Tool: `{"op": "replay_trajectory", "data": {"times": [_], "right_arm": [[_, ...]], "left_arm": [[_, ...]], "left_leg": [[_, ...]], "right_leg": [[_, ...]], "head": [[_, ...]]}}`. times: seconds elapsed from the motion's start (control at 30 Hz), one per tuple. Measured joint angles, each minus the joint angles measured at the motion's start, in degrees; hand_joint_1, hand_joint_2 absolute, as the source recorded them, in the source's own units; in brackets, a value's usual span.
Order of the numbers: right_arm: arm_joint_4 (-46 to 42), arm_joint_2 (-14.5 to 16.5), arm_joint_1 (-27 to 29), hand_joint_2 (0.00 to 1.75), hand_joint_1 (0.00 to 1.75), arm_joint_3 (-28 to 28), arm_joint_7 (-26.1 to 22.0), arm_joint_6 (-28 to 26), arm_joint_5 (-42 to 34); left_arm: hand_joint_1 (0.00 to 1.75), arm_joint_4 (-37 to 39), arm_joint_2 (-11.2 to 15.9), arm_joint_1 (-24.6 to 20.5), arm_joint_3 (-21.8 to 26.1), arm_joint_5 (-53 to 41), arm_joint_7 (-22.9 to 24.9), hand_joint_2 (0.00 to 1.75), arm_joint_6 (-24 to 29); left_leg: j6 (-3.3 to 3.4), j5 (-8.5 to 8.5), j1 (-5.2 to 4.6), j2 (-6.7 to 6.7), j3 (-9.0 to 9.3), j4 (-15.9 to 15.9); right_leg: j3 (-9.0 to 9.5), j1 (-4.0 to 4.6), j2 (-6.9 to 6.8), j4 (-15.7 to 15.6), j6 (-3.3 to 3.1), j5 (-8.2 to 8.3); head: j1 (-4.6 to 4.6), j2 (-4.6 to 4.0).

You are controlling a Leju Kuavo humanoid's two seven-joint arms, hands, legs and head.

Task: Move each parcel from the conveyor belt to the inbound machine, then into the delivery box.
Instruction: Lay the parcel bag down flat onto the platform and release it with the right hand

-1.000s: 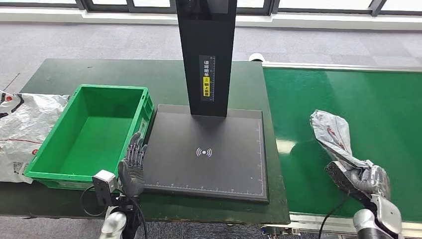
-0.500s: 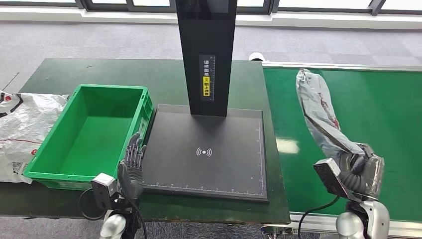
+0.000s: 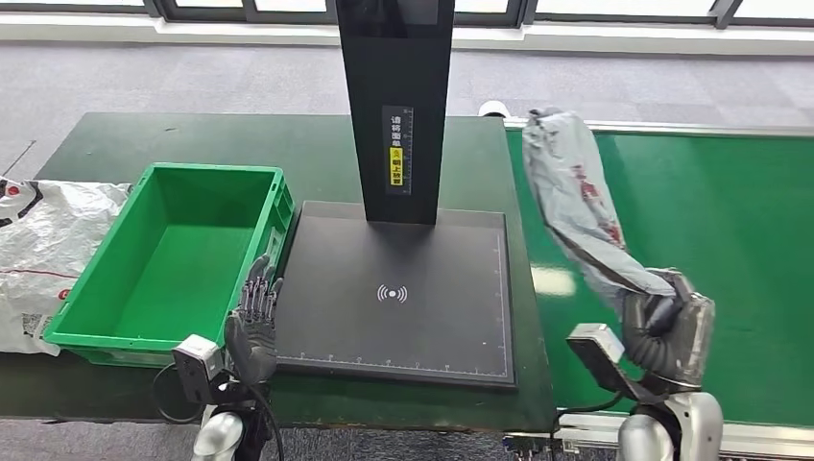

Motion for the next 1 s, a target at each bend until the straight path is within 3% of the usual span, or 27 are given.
{"op": "replay_trajectory", "data": {"times": [0.17,0.43,0.73,0.77,0.87,0.9,1.0], "right_arm": [[2.1,3.2,-1.2,1.75,1.75,12.4,3.2,1.0,-1.2],[12.5,5.2,-4.7,1.75,1.75,17.3,1.2,0.4,-4.3],[24.7,6.9,-8.9,1.75,1.75,17.5,-1.2,1.6,-5.6],[25.6,7.1,-9.2,1.75,1.47,17.5,-1.2,1.8,-5.7],[28.2,7.4,-10.2,1.75,0.17,17.5,-0.7,2.0,-5.7],[29.1,7.4,-10.5,1.75,0.00,17.4,-0.2,1.7,-5.3],[31.6,7.4,-11.4,1.75,0.00,17.0,1.1,0.6,-4.3]], "left_arm": [[0.00,1.7,-0.3,-1.2,0.0,4.8,-0.5,0.00,-4.3],[0.00,3.7,-0.2,-1.8,0.0,7.5,-0.7,0.00,-4.6],[0.00,1.9,-0.6,-2.4,-0.5,4.5,0.0,0.00,6.9],[0.00,1.6,-0.7,-2.4,-0.6,4.3,0.0,0.00,7.8],[0.00,1.0,-0.8,-2.4,-0.9,5.1,0.1,0.00,8.2],[0.00,1.0,-0.7,-2.5,-1.0,5.7,0.2,0.00,7.8],[0.00,1.0,-0.7,-2.5,-1.5,6.7,0.2,0.00,6.1]], "left_leg": [[-0.14,0.08,0.03,0.07,0.00,0.0],[-0.19,0.13,-0.01,0.04,-0.02,0.0],[-0.19,0.14,0.00,0.06,-0.03,0.0],[-0.19,0.14,0.00,0.06,-0.03,0.0],[-0.20,0.13,0.00,0.07,-0.03,0.0],[-0.19,0.13,0.00,0.07,-0.03,0.0],[-0.19,0.13,-0.01,0.06,-0.04,0.0]], "right_leg": [[-0.10,0.01,0.07,0.1,-0.10,-0.02],[-0.10,-0.03,0.06,0.1,-0.14,0.07],[-0.15,-0.01,0.08,0.1,-0.15,0.08],[-0.15,-0.01,0.08,0.1,-0.15,0.08],[-0.16,-0.01,0.09,0.1,-0.15,0.07],[-0.16,-0.01,0.09,0.1,-0.15,0.07],[-0.16,-0.02,0.09,0.1,-0.15,0.08]], "head": [[-0.01,0.00],[0.00,0.00],[-0.01,0.00],[-0.01,0.00],[-0.01,0.00],[-0.01,0.00],[-0.01,0.00]]}}
